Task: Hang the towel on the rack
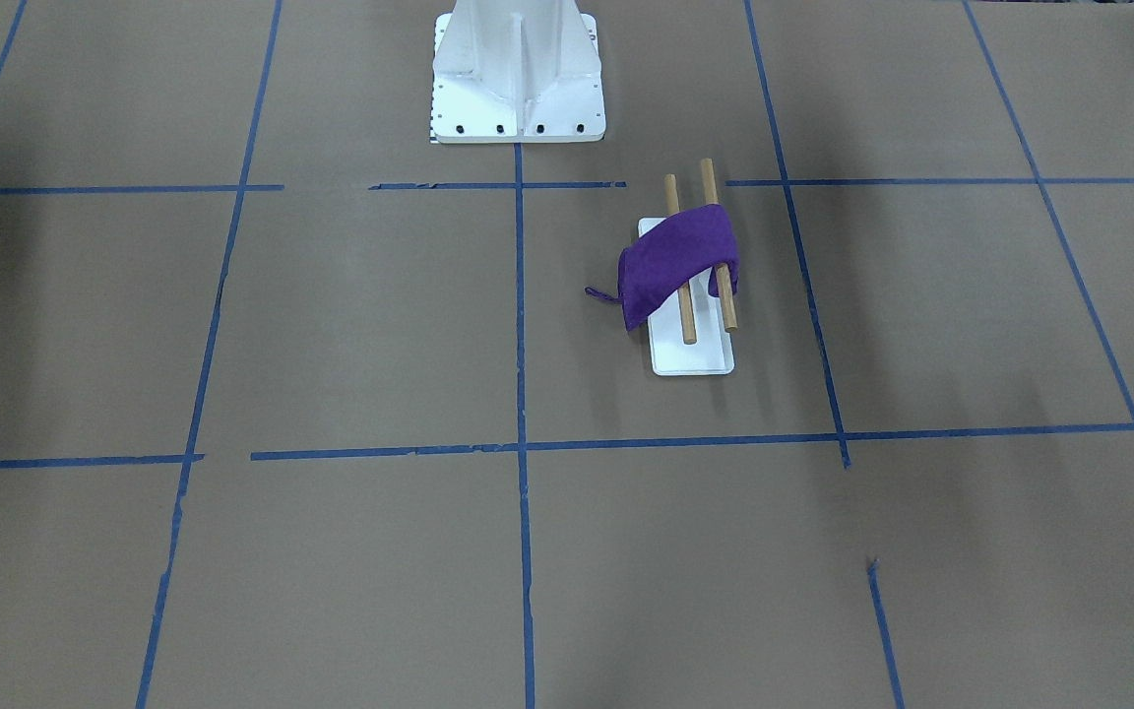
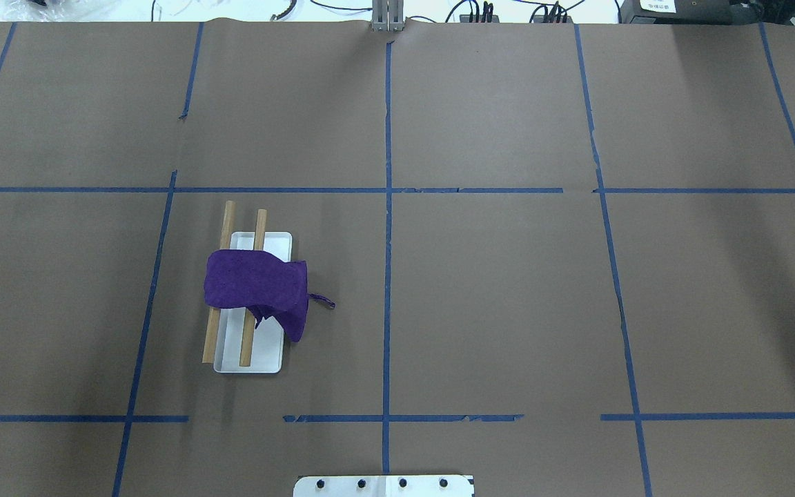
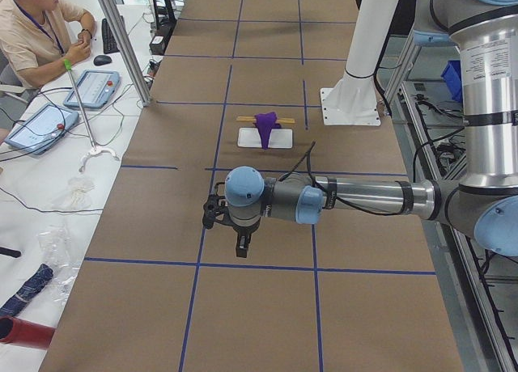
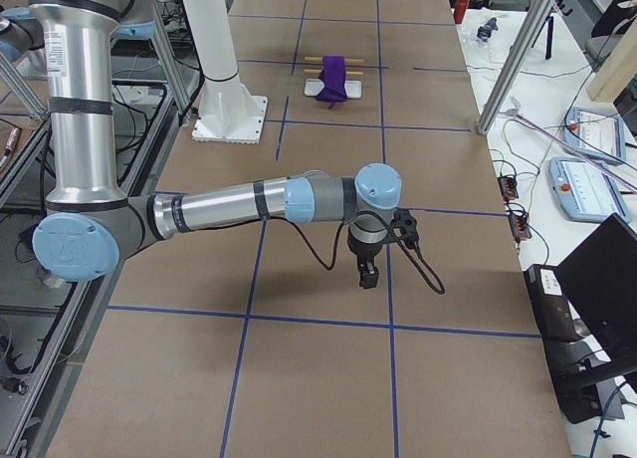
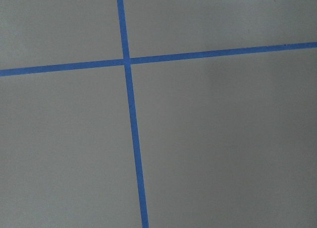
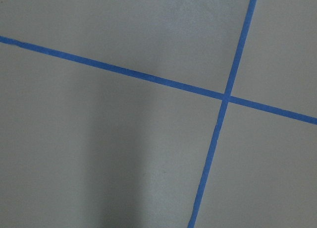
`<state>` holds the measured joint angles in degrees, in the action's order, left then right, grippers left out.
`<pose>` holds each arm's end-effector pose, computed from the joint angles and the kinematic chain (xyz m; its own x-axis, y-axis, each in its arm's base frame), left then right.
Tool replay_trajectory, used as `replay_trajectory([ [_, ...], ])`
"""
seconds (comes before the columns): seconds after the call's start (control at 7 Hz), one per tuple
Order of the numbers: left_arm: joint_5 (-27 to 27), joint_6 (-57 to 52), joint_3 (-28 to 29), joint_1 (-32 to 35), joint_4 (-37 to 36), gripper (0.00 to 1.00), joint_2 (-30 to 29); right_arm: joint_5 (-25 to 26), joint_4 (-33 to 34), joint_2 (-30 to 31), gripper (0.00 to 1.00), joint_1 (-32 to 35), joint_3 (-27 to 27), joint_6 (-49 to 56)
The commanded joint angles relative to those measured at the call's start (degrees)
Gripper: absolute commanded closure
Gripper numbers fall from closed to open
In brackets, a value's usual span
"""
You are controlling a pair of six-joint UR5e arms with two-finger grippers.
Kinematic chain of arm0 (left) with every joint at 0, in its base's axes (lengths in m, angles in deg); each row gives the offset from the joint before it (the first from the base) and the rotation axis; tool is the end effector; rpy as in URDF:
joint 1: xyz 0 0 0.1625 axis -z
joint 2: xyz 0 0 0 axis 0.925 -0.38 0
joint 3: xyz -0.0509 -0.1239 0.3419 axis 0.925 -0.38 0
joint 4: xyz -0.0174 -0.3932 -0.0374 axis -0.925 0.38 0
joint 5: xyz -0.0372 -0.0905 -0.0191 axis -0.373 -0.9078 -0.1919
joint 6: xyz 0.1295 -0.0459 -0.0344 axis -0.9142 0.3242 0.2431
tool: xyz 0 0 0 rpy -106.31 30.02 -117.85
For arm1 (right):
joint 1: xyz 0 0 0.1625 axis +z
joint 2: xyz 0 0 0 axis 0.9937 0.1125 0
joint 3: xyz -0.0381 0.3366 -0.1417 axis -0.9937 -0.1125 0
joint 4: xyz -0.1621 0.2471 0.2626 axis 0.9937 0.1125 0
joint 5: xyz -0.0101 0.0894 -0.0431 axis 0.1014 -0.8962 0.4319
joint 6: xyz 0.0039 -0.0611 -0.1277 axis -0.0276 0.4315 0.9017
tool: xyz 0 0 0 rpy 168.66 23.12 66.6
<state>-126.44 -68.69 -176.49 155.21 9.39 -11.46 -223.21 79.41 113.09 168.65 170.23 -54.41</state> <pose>-0.0057 -0.4181 0.5881 0.6291 0.0827 -0.7729 -0.0244 0.9959 0.0867 -0.0058 -0.4678 0.5458 0.6884 -0.2444 0.6829 0.1869 0.9695 0.1586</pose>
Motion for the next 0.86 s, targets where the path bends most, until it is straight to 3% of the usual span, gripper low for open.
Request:
replay_trajectory([
  [0.0, 0.08, -0.09, -1.05, 0.17, -6.37, 0.0, -0.45, 0.64, 8.04, -0.57, 0.0, -1.43, 3.39, 0.02],
  [0.14, 0.16, -0.17, -2.54, 0.35, -6.21, 0.0, -0.01, 1.69, 8.45, 0.47, 0.0, -1.35, 2.98, 1.15],
  [0.43, 9.08, -3.13, -4.58, 0.35, -6.21, 0.0, 0.6, 3.46, 8.45, 0.91, 0.0, -1.35, 3.32, 2.92],
  [0.71, 8.87, -6.68, -3.34, 0.18, -6.29, 0.0, -0.97, 2.85, 8.36, 1.79, 0.0, -1.43, 3.41, 2.22],
])
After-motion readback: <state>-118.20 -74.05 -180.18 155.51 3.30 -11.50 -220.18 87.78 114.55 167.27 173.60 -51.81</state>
